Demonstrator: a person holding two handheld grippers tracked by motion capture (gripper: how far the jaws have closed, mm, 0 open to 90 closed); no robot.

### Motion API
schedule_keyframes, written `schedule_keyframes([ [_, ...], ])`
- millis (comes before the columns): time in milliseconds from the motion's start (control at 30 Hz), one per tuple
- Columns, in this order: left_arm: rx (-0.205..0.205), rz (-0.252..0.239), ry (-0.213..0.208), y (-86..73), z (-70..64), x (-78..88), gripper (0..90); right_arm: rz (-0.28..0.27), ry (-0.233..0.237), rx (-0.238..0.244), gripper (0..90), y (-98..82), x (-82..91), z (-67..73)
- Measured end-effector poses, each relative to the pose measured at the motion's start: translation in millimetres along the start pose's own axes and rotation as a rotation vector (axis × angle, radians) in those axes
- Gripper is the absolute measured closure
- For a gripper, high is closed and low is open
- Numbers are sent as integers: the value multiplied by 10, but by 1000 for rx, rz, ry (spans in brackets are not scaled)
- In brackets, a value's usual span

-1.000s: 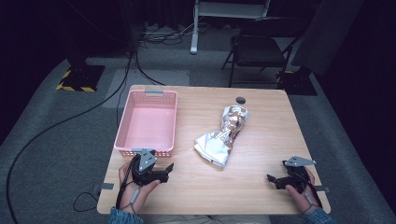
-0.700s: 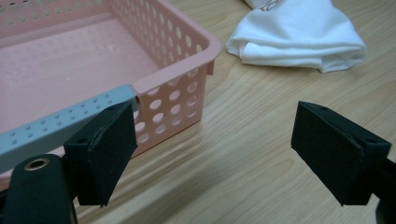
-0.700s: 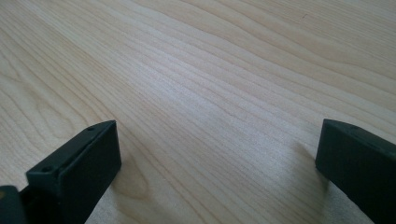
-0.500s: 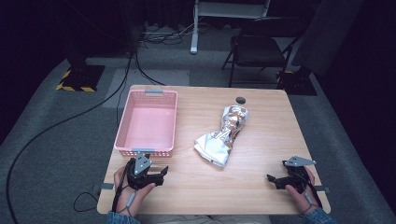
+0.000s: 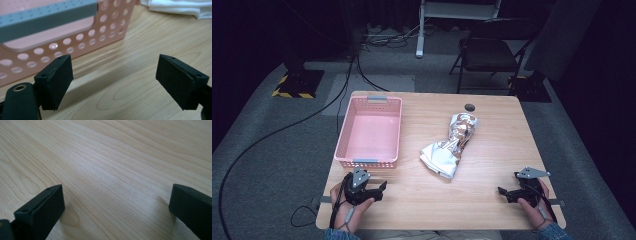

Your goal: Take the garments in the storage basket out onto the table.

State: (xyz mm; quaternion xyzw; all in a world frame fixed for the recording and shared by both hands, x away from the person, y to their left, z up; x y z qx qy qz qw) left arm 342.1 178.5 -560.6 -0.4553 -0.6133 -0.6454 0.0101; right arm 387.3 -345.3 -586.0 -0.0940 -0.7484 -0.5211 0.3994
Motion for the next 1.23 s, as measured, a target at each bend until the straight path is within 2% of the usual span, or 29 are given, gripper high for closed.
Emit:
schedule_keyframes([
  [267, 28, 56, 20, -81, 53, -19, 138, 0, 0, 0, 0, 0, 0, 0],
  [467, 64, 129, 18, -188, 88, -60, 129, 0, 1, 1, 0, 0, 0, 1],
  [500, 55, 143, 17, -216, 93, -77, 119, -1, 2, 2, 0, 0, 0, 2],
  [567, 18, 145, 33, -236, 92, -94, 87, -1, 2, 3, 0, 0, 0, 2],
  [633, 13, 137, 29, -243, 88, -113, 56, -1, 2, 3, 0, 0, 0, 2],
  [1233, 11, 142, 27, -237, 95, -124, 31, -1, 2, 2, 0, 0, 0, 2],
])
Point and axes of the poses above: each handheld gripper's, and its own axes: x roughly backward along the jaws, y roughly out of its top, z roughly to its left, the point moved 5 cm from there along -x, roughly forward along the jaws, and after that the axes turned 11 degrees about -y, right-handed, at the moved point
